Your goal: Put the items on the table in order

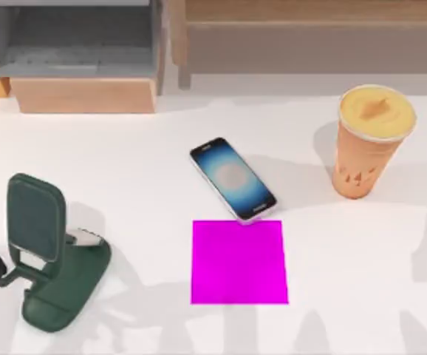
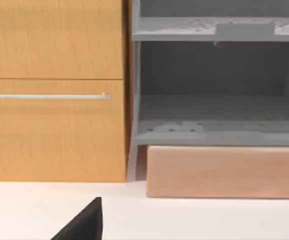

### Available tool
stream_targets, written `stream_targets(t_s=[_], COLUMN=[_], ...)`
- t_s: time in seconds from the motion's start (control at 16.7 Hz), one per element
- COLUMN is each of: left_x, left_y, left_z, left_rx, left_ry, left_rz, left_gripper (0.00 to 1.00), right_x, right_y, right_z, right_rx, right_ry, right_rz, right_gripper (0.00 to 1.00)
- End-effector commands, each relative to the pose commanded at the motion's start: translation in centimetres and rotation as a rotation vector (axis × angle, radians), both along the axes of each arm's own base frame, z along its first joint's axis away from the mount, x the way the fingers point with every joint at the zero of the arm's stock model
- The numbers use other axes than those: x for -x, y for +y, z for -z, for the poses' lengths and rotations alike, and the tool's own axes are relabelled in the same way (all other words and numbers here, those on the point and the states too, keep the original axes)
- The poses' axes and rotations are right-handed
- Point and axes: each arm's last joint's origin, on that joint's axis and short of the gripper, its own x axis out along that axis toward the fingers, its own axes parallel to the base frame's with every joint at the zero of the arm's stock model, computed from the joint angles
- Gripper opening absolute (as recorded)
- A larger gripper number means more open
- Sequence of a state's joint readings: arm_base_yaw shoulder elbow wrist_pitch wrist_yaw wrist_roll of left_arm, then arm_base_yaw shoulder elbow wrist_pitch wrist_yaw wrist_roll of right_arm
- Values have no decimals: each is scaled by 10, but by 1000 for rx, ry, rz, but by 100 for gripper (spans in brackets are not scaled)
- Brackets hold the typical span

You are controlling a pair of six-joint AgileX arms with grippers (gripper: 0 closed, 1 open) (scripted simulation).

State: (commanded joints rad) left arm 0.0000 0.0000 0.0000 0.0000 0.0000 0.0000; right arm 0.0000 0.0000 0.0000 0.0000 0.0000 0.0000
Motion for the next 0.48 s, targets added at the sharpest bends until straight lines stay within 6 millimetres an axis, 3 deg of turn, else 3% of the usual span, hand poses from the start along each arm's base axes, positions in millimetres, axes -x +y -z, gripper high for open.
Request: stream_targets(t_s=[0.24, 0.48], left_x=[0, -5], left_y=[2, 10], left_z=[-5, -30], left_rx=[-31, -177], left_ry=[33, 231], left_rz=[-15, -70], left_gripper=[100, 100], right_x=[0, 0], right_y=[0, 0], right_z=[0, 0], right_rx=[0, 0], right_ry=[0, 0], right_rz=[0, 0], right_gripper=[100, 100])
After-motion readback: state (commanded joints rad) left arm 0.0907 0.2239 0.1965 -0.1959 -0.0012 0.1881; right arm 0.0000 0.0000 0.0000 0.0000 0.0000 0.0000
